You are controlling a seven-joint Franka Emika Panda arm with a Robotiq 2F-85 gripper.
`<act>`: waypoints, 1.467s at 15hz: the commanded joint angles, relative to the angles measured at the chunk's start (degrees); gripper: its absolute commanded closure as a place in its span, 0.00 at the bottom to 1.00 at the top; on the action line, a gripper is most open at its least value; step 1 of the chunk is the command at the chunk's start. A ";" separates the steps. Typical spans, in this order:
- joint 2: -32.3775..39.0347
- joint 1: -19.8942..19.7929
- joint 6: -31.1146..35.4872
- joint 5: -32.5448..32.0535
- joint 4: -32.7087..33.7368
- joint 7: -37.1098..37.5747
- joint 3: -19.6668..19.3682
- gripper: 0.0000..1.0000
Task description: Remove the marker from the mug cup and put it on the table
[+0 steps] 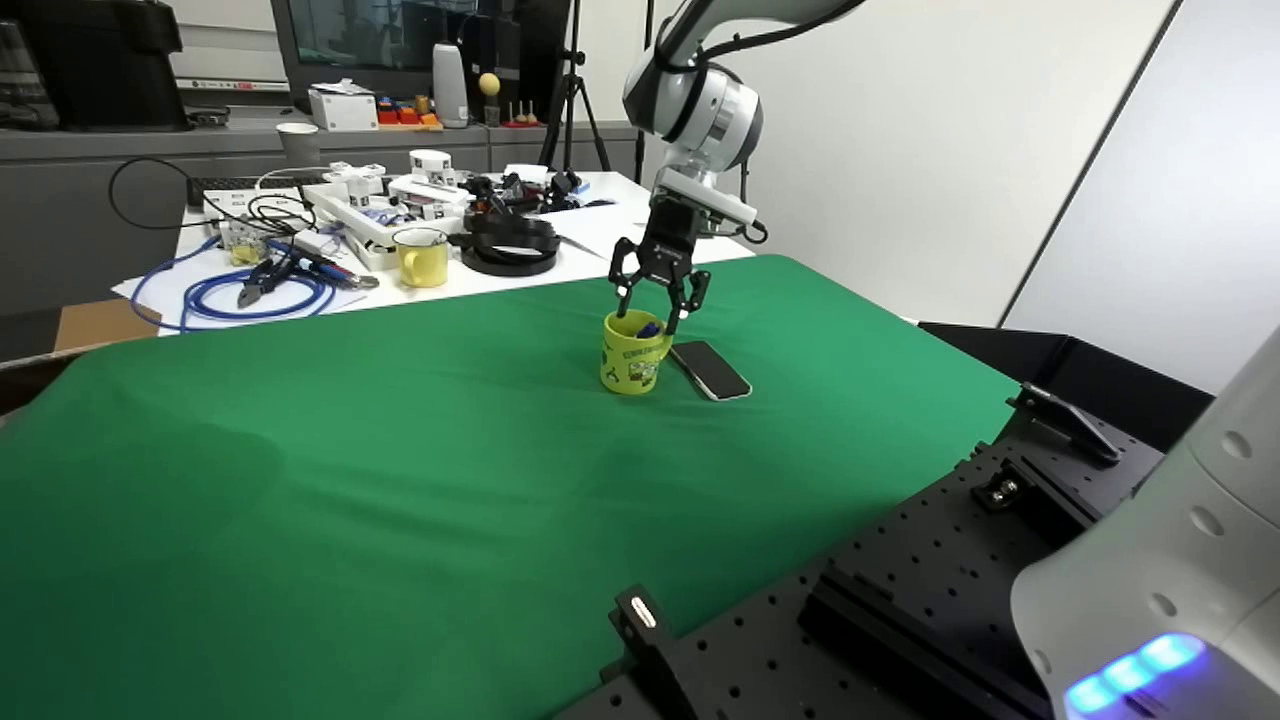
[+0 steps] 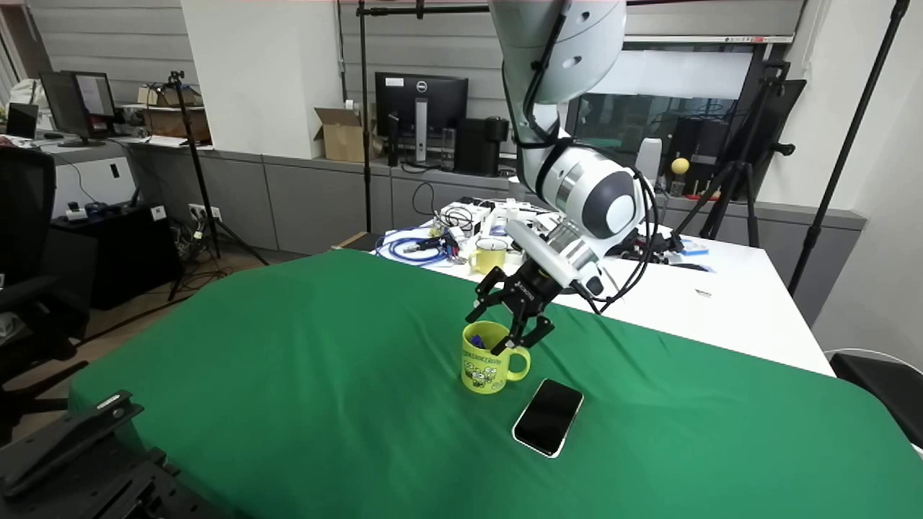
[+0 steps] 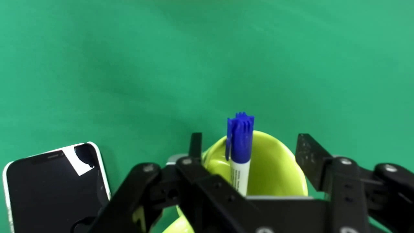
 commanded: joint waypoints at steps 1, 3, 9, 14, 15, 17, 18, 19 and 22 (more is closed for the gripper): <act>1.28 -0.52 -1.50 0.69 2.65 2.67 0.42 0.55; 1.41 -0.52 -1.65 0.65 2.59 2.89 0.36 0.67; 1.56 0.00 -4.24 -0.37 2.64 2.94 0.34 0.52; 1.20 0.81 -5.33 -0.88 2.31 2.18 0.23 0.95; 1.04 0.91 -5.20 -0.87 2.14 2.10 0.20 1.00; 0.89 1.00 -4.99 -0.84 2.01 2.02 0.17 0.95; 0.83 1.02 -5.00 -0.83 1.97 1.98 0.17 0.95; 0.67 1.05 -5.25 -0.87 2.03 1.97 0.23 0.95; -0.15 0.96 -7.78 -0.48 3.37 2.11 0.89 0.95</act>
